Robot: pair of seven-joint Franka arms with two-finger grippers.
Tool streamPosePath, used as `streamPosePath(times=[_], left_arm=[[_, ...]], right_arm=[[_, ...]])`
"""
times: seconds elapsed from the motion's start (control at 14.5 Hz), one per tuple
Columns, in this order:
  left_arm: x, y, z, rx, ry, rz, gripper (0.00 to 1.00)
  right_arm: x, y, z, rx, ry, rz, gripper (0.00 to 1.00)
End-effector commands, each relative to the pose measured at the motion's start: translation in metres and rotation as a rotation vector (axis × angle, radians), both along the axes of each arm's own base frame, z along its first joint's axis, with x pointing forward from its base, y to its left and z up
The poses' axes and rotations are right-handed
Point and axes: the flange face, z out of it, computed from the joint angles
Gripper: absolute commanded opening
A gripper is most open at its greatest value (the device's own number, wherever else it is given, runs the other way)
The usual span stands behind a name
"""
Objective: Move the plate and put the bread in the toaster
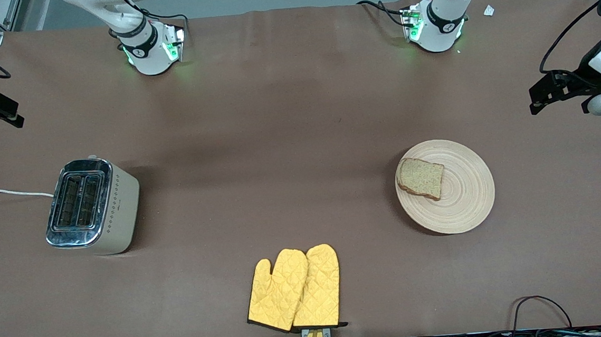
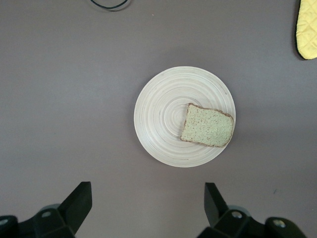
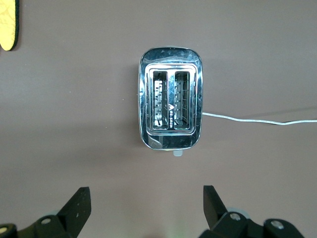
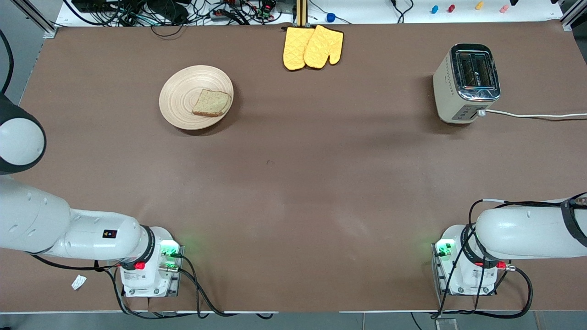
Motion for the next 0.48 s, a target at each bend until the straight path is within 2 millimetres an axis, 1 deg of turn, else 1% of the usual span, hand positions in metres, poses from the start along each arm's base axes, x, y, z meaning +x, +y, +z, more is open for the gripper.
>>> streamPosePath(times=[0.0,0.28,0.34,0.41], left_arm=[[-0.002,-0.001,0.004,-0.014,-0.008,0.006,1.00],[-0.001,0.004,0.001,-0.012,0.004,0.005,1.00],[0.003,0.000,-0.008,-0.007,0.025,0.002,1.00],[0.001,0.001,-0.015,-0.011,0.063,0.009,1.00]], right_arm=[[-0.001,0.003,0.003,0.014,0.001,0.007,1.00],[-0.002,0.005,0.002,0.016,0.010,0.013,1.00],[-0.001,0.011,0.002,0.016,0.007,0.024,1.00],[-0.001,0.013,0.002,0.016,0.007,0.025,1.00]])
